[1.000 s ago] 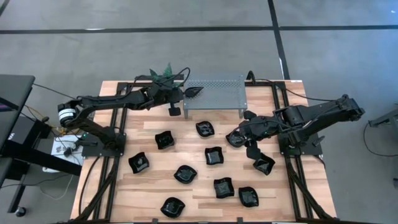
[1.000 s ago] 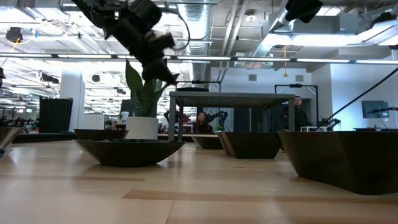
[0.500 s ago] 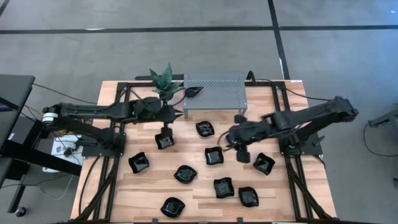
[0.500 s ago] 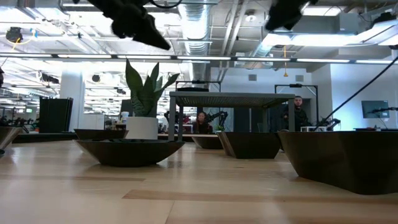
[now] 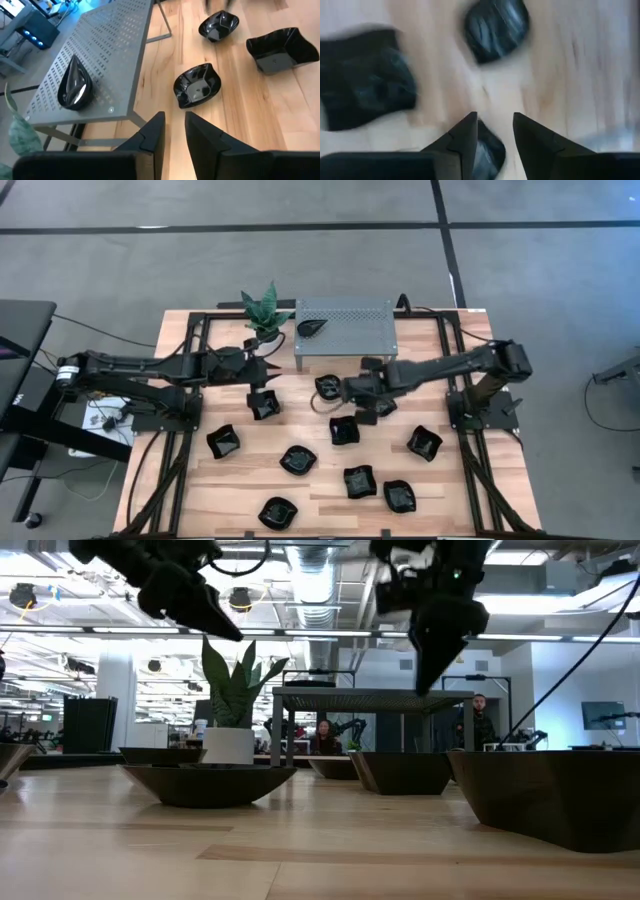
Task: Pick & Place Mini shaped plates
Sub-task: Put the distorted square plate on the shelf
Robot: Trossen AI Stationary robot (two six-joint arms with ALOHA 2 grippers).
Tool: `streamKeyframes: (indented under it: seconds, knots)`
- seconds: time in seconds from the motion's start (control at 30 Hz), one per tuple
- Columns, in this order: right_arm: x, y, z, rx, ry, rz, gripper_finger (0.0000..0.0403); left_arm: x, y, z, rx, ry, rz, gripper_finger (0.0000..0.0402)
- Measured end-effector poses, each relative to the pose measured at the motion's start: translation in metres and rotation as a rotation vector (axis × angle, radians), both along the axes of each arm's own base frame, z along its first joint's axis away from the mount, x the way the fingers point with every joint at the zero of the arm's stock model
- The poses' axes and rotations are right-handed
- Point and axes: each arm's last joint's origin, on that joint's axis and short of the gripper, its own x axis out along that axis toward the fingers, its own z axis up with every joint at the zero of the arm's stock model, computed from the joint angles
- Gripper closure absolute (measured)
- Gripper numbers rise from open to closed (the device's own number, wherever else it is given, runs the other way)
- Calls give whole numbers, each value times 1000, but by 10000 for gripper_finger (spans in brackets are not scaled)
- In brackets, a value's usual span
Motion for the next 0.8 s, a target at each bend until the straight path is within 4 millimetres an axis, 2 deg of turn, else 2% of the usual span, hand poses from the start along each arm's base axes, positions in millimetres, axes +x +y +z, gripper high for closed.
streamKeyframes:
  seconds: [0.1,0.17,0.27,0.37,0.5,0.6,0.7,0.8]
  knots:
    - [-2,-10,3,48,48,-102,285,-1,0,-4,-1,9,0,325]
    - [-1,-9,3,142,46,-88,286,-1,0,-6,-1,12,-1,325]
    - [6,4,3,312,-2,-9,286,0,0,-10,0,-4,0,325]
    - [12,27,0,394,-26,116,286,1,0,-11,1,-30,0,325]
    - [20,61,-19,365,-11,248,286,1,0,-12,1,-32,0,325]
    - [26,81,-36,363,3,286,286,2,0,-10,3,-50,0,325]
    - [31,90,-50,320,14,279,284,2,0,-10,3,-55,0,325]
    - [35,93,-55,263,24,265,276,2,0,-9,3,-60,0,325]
